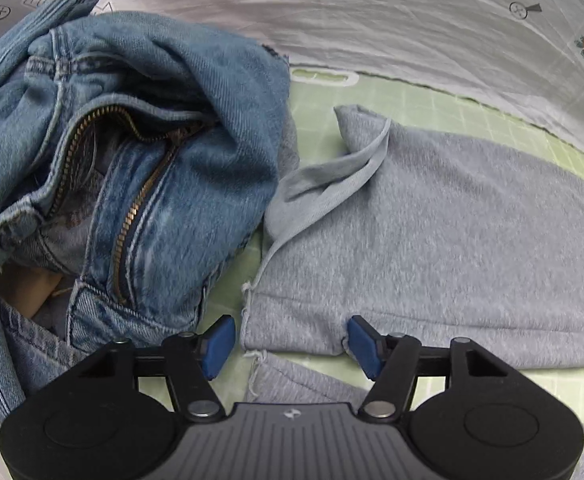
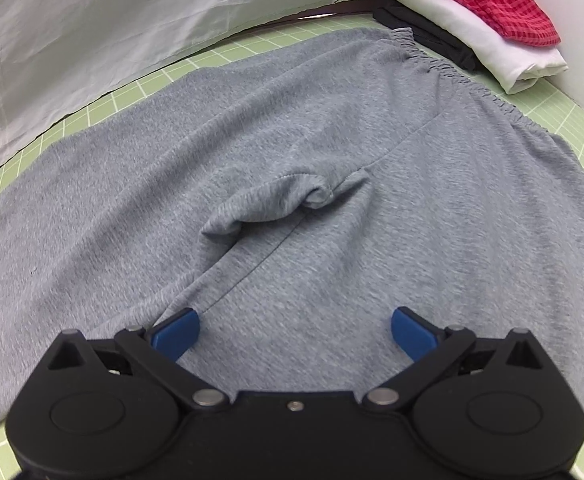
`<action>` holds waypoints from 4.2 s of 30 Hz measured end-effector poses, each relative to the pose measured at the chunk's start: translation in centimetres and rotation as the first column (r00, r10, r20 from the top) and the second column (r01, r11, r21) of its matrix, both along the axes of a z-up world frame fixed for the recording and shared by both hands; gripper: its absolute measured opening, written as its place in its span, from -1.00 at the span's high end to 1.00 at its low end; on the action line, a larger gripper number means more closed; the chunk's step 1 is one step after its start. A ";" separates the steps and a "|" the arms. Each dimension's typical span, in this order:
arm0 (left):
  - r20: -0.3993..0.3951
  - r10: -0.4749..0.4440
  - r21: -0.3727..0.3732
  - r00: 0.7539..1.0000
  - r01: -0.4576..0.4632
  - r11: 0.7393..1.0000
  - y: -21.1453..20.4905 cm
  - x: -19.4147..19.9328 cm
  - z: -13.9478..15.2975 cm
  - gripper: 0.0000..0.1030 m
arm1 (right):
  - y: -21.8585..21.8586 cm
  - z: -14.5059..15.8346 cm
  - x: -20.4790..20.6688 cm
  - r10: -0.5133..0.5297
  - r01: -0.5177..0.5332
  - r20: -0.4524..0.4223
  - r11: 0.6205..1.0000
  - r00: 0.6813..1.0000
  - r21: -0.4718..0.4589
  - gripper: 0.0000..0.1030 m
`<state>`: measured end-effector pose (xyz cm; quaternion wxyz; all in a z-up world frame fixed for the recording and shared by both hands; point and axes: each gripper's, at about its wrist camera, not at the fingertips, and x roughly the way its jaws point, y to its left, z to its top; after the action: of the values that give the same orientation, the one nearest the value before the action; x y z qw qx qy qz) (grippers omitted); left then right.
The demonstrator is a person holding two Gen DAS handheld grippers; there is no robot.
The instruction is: Fold clothes
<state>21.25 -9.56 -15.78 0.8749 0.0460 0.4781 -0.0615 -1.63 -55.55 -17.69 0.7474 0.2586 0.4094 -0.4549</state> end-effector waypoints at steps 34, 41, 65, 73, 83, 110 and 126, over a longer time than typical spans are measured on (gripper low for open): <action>0.101 -0.190 -0.139 0.977 0.203 0.969 -10.0 -2.2 4.2 -0.67 | -1.6 0.7 -3.8 0.099 -0.103 0.132 0.994 0.986 0.029 -1.00; 0.047 -0.214 -0.129 0.976 0.218 0.967 -13.6 -9.8 3.9 -0.68 | -5.2 1.7 -11.3 0.081 -0.095 0.209 0.994 0.974 0.058 -1.00; -0.051 0.020 -0.078 0.999 -0.024 0.997 -29.7 -24.1 1.0 -0.68 | -31.6 2.3 -23.3 0.046 -0.043 0.185 0.999 0.982 -0.020 -0.96; -0.056 0.005 -0.015 0.998 -0.006 1.000 -31.6 -24.7 1.3 -0.68 | -30.0 1.6 -21.3 0.122 -0.119 0.109 0.992 0.987 -0.031 -0.48; -0.056 0.007 0.004 0.998 -0.007 1.000 -31.9 -25.0 1.1 -0.68 | -28.9 1.5 -21.4 0.219 -0.214 0.135 0.975 0.966 -0.052 0.31; -0.099 0.078 0.015 0.992 -0.077 0.997 -27.9 -22.9 -0.1 -0.68 | -30.5 5.5 -18.8 0.363 -0.331 0.102 0.912 0.926 -0.242 -0.09; -0.190 0.090 0.054 0.978 -0.081 0.995 -28.6 -19.4 -2.0 -0.74 | -36.0 0.8 -4.1 0.319 -0.321 -0.051 0.910 0.946 -0.263 0.29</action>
<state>1.88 -38.17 -17.82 0.8251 0.0396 0.5633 -0.0170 -5.75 -91.55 -16.88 0.8384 0.0834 0.3835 -0.3782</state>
